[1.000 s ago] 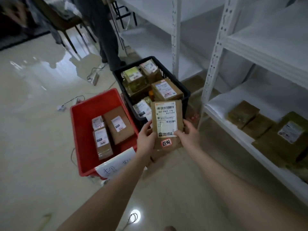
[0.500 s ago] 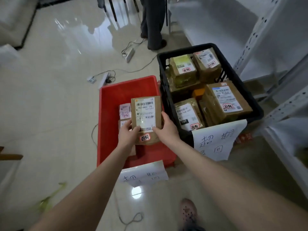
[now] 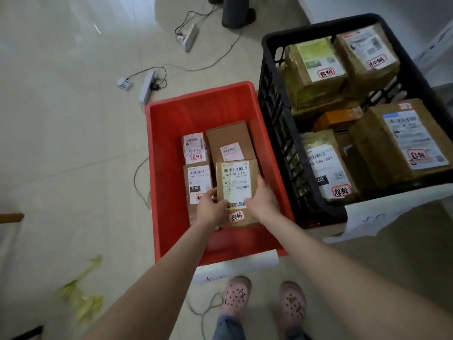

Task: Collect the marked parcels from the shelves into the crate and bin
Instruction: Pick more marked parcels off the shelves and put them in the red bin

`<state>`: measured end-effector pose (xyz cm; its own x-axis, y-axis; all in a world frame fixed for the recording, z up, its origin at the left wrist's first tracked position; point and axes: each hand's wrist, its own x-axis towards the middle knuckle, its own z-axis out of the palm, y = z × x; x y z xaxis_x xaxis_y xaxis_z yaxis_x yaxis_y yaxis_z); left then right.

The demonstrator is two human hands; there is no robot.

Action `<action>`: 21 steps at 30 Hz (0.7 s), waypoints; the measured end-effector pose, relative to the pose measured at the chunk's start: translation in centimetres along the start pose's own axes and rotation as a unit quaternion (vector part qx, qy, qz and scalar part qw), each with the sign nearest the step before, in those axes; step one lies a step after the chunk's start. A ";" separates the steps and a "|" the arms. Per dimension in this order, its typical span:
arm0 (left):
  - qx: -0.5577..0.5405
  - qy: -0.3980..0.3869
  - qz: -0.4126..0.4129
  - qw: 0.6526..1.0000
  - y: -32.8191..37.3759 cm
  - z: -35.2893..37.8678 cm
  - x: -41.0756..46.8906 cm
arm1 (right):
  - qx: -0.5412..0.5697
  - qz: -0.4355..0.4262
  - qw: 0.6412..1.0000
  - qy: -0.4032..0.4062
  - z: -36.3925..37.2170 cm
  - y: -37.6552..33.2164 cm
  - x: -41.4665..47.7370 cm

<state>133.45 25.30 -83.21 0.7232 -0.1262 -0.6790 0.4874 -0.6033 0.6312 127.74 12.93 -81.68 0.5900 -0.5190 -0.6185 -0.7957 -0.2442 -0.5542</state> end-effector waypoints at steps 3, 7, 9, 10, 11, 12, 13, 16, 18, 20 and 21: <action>0.045 -0.019 -0.029 0.998 -1.4 0.6 1.0 | -0.022 0.047 0.999 -0.007 0.9 0.4 0.6; 0.077 -0.092 -0.076 0.990 -3.7 1.6 2.2 | -0.035 0.102 0.994 -0.029 2.4 2.3 1.4; 0.056 -0.124 -0.115 0.984 -4.8 2.2 2.8 | -0.029 0.123 0.991 -0.049 3.2 3.1 2.0; 0.047 -0.133 -0.130 0.981 -5.5 2.5 3.2 | -0.024 0.133 0.989 -0.060 3.5 3.5 2.3; 0.043 -0.141 -0.133 0.980 -5.8 2.7 3.4 | -0.020 0.142 0.987 -0.070 3.8 3.8 2.5; 0.044 -0.149 -0.131 0.979 -6.0 2.8 3.6 | -0.019 0.148 0.985 -0.081 4.1 4.0 2.8; 0.045 -0.156 -0.130 0.978 -6.0 2.8 3.7 | -0.020 0.152 0.984 -0.091 4.4 4.3 3.2; 0.020 -0.168 -0.132 0.977 -5.6 2.5 3.5 | -0.032 0.157 0.980 -0.117 4.7 5.0 3.8; 0.023 -0.174 -0.132 0.976 -5.6 2.3 3.4 | -0.030 0.161 0.977 -0.133 4.6 5.0 3.9; 0.030 -0.185 -0.133 0.973 -5.6 2.1 3.3 | -0.022 0.164 0.975 -0.147 4.4 4.9 4.0; 0.033 -0.190 -0.130 0.973 -5.4 2.0 3.3 | -0.018 0.164 0.975 -0.151 4.4 4.9 4.1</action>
<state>132.23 26.54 -89.67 0.3409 -0.2370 -0.9097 0.5884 -0.7009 0.4031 126.86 13.20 -89.37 0.3127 -0.3105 -0.8977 -0.9492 -0.1378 -0.2830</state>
